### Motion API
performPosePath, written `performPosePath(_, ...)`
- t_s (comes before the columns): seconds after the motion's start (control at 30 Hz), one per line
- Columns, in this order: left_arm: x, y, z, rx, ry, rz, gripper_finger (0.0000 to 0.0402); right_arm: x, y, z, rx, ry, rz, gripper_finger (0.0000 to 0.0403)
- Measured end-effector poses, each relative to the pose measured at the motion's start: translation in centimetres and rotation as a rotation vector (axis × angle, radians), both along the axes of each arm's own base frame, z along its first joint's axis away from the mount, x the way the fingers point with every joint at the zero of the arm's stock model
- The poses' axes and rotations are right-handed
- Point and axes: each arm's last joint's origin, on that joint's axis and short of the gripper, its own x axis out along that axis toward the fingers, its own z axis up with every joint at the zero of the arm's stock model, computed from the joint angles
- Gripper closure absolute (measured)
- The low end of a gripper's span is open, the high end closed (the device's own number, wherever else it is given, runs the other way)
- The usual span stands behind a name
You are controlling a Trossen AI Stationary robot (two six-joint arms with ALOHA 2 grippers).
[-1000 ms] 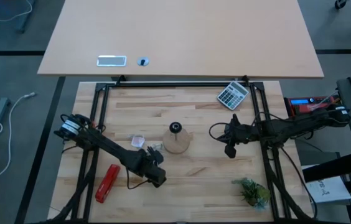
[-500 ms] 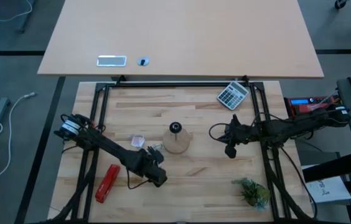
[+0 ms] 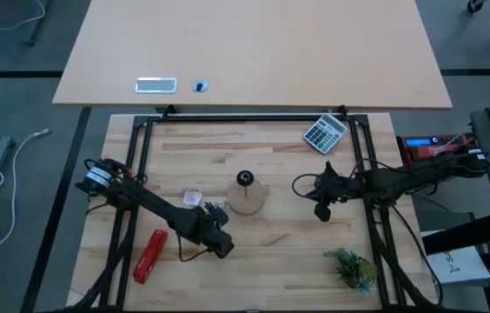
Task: Screw lightbulb
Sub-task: Insert the lightbulb into the brown lamp
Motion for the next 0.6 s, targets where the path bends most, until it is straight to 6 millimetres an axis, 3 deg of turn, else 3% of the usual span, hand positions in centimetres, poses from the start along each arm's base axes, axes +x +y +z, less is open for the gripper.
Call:
performPosePath(0.3, 1.0, -0.6, 0.8, -0.017, -0.034, -0.157, 0.0267, 0.0, 0.0, 0.0, -0.001, 0.000, 0.001, 0.0394)
performPosePath(0.6, 3.1, -1.8, 5.5, 0.196, -0.152, -0.324, 0.0269, 0.0, 0.0, 0.0, 0.000, -0.001, 0.001, 0.0394)
